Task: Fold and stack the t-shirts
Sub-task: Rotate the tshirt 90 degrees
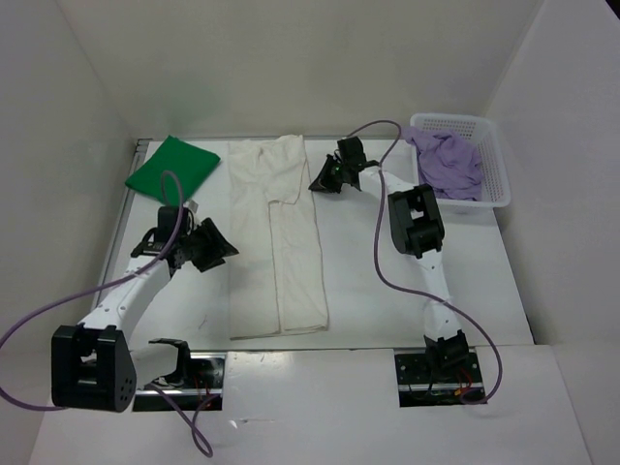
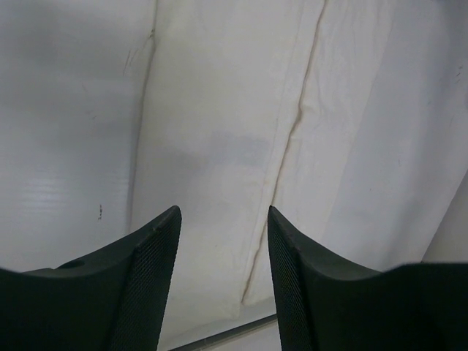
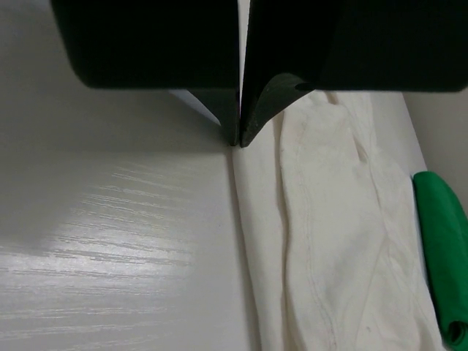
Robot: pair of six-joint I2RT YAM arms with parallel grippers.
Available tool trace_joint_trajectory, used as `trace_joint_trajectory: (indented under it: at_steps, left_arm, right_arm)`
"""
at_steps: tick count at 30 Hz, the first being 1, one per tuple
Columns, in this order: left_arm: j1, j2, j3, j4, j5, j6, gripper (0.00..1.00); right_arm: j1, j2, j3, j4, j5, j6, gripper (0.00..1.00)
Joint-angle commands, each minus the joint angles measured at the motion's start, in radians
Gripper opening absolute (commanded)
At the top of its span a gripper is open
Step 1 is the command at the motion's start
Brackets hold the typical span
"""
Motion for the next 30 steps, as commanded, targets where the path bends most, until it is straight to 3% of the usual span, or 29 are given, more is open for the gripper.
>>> trace_joint_trajectory:
  at_steps: [1, 9, 12, 14, 17, 18, 23, 27, 30]
  left_arm:
    - [-0.03, -0.009, -0.019, -0.053, 0.009, -0.005, 0.58]
    - [-0.067, 0.066, -0.01, -0.017, 0.031, -0.016, 0.58]
    - [-0.096, 0.092, 0.001, -0.017, 0.031, -0.016, 0.58]
    - [-0.105, 0.103, 0.012, -0.017, 0.022, -0.016, 0.58]
    - [-0.105, 0.103, 0.012, -0.039, 0.011, -0.007, 0.58]
    - [-0.105, 0.085, -0.018, -0.051, 0.011, -0.02, 0.57]
    - [-0.115, 0.054, -0.109, -0.03, 0.035, -0.079, 0.49]
    - [-0.124, 0.054, -0.109, -0.053, 0.0, -0.09, 0.49]
    - [-0.136, 0.029, -0.109, -0.085, -0.05, -0.129, 0.49]
  right_arm:
    - [-0.003, 0.033, 0.04, -0.094, 0.019, -0.017, 0.02]
    - [-0.147, -0.056, -0.052, -0.127, 0.039, -0.138, 0.0]
    - [-0.193, -0.056, -0.052, -0.136, -0.017, -0.149, 0.03]
    - [-0.194, -0.056, -0.021, -0.168, -0.018, -0.158, 0.14]
    - [-0.194, -0.093, -0.021, -0.21, -0.018, -0.185, 0.39]
    - [-0.194, -0.157, -0.045, -0.21, -0.018, -0.185, 0.41]
    - [-0.184, -0.428, -0.277, -0.197, 0.022, -0.176, 0.43]
    - [-0.155, -0.765, -0.662, -0.148, 0.044, -0.107, 0.43]
    - [-0.074, -0.919, -0.917, -0.112, 0.064, -0.037, 0.43]
